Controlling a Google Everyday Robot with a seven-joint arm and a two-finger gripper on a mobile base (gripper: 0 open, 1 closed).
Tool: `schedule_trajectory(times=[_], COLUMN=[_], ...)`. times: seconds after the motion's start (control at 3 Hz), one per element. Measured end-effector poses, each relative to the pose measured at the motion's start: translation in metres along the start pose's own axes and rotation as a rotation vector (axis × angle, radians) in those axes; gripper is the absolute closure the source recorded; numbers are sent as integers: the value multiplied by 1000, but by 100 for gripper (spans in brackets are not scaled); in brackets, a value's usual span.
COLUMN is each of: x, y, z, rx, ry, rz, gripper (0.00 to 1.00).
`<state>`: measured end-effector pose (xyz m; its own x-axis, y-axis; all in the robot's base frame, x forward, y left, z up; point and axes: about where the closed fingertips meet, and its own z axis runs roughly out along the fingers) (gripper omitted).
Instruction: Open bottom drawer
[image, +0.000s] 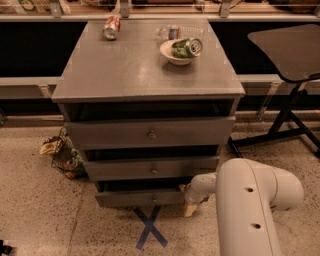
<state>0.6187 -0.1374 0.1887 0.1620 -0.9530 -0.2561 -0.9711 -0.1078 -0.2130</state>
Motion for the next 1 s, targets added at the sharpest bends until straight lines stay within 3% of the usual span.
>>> schedule_trajectory(times=[1.0], x=[-1], y=[-3], z=[0], rx=[-27], ry=[-5], rz=[-20], gripper=[87])
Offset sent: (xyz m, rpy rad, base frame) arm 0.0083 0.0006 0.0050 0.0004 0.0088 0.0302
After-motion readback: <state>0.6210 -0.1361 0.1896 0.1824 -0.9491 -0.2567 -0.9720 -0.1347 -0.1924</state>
